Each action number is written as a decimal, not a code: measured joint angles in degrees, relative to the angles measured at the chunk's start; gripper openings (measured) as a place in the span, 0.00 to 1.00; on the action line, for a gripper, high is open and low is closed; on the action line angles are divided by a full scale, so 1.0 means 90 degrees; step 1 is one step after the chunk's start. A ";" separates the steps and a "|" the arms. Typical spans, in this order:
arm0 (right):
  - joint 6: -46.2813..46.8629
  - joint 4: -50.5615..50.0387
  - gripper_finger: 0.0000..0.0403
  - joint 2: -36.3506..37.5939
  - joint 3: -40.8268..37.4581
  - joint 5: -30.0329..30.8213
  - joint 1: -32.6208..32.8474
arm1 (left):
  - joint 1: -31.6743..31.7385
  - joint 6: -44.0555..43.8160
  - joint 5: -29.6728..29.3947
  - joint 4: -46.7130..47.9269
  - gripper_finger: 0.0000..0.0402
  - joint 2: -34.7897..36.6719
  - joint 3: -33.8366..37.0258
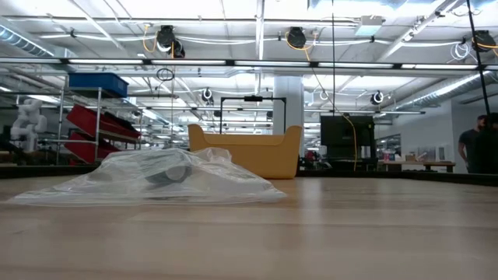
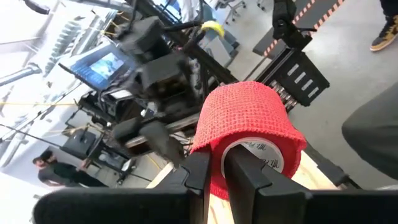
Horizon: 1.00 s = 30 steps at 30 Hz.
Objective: Roll bandage
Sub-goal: Roll the red bandage
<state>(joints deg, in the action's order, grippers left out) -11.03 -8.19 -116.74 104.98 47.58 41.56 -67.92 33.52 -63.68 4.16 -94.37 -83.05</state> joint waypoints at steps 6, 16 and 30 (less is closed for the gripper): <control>-0.0678 0.3366 0.44 -0.0004 -0.1131 -0.0529 0.0004 | 0.0015 -0.0050 0.0000 -0.0006 0.10 0.0000 0.0000; -0.0248 0.3967 0.44 -0.0352 -0.1233 -0.1797 -0.0404 | 0.0051 -0.0195 0.0000 -0.0053 0.10 0.0000 0.0000; -0.0181 0.4447 0.44 -0.0417 -0.1226 -0.2136 -0.0496 | 0.0325 -0.0303 0.0000 -0.0069 0.10 0.0000 0.0000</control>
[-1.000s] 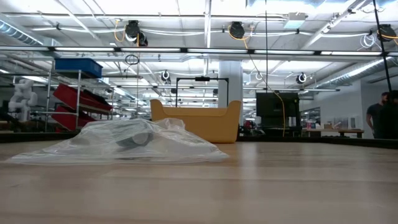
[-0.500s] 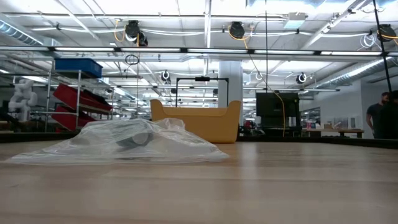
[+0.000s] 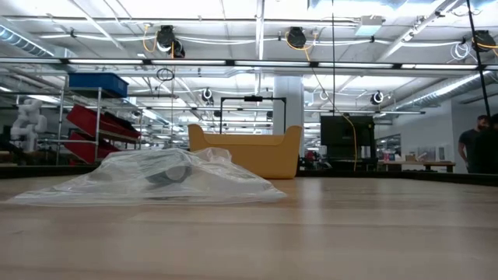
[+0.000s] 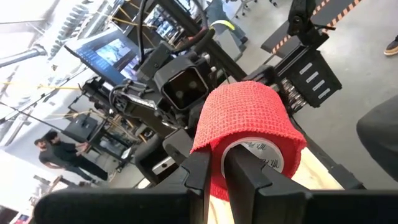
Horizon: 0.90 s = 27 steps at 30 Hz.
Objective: Roll bandage
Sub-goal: Roll the red bandage
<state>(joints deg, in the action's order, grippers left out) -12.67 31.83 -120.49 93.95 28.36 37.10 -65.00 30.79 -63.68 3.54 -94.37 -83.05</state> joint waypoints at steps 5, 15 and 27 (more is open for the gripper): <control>0.0002 0.0002 0.44 -0.0007 0.0000 -0.0278 -0.0075 | 0.0103 -0.0049 0.0038 0.0004 0.10 0.0000 0.0000; -0.0093 0.0113 0.31 -0.0009 0.0000 0.0015 -0.0089 | 0.0142 -0.0108 0.0060 0.0001 0.10 0.0000 0.0000; -0.1185 0.0115 0.01 -0.0007 0.0000 0.0950 0.0012 | 0.0173 -0.0396 0.0763 0.0003 0.10 0.0000 0.0000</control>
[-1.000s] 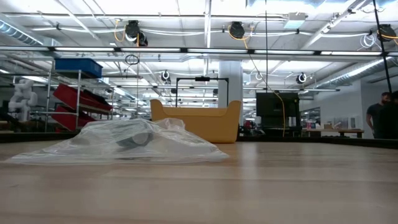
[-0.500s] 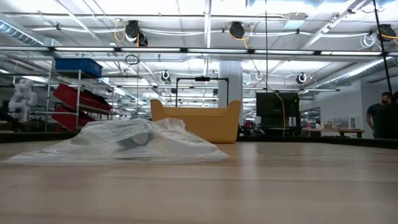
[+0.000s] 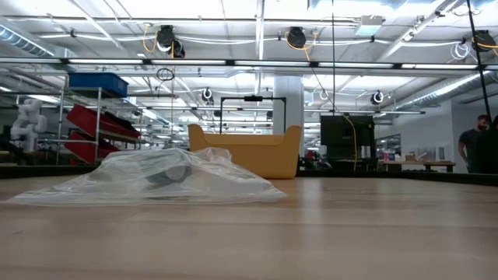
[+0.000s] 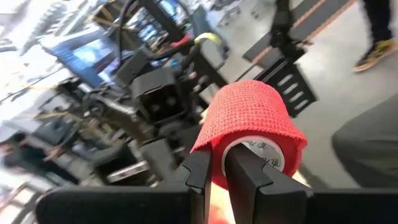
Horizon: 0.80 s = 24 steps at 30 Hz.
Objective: Roll bandage
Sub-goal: Roll the red bandage
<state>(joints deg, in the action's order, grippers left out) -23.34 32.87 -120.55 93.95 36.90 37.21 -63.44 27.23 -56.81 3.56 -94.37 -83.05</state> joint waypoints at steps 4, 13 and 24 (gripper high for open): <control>-0.0653 0.0163 0.00 0.0002 0.0000 0.0538 0.0173 | -0.0004 -0.0156 0.0277 0.0000 0.10 0.0000 0.0000; -0.1595 0.0718 0.00 0.0117 0.0002 0.0894 0.0440 | 0.0050 -0.0905 0.0336 0.0306 0.10 0.0000 0.0000; -0.2269 0.0888 0.00 0.0174 0.0007 0.1409 0.0530 | 0.0094 -0.1398 0.0976 0.0611 0.10 0.0000 0.0000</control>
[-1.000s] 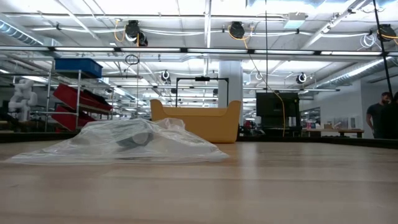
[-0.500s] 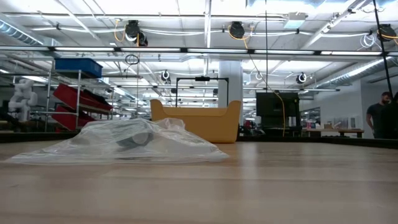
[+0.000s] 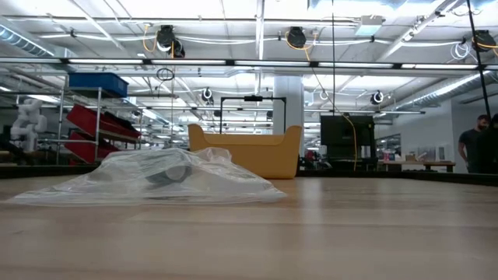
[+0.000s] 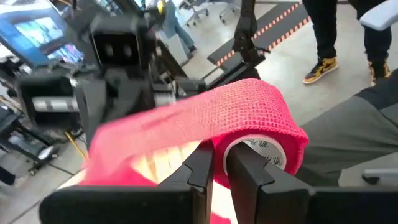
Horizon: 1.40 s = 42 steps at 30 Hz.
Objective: Roll bandage
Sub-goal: Roll the red bandage
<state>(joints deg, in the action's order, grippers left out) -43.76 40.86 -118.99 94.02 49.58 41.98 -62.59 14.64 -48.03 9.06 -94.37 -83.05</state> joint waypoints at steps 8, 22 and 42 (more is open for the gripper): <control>-0.0103 0.0007 0.00 0.0236 0.0002 0.0009 0.0250 | 0.0012 -0.0306 -0.0080 0.0375 0.10 0.0000 0.0000; -0.0436 0.0063 0.00 0.0248 0.0245 -0.0019 0.0431 | 0.0162 -0.0764 -0.0121 0.0973 0.10 0.0000 0.0002; -0.0505 0.0301 0.00 0.0248 0.0273 -0.0866 0.0570 | 0.0384 -0.1254 -0.0862 0.1309 0.10 0.0000 0.0002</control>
<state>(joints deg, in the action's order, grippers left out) -48.30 43.57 -116.75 96.47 41.79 47.11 -59.13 3.36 -55.79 20.84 -94.37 -83.02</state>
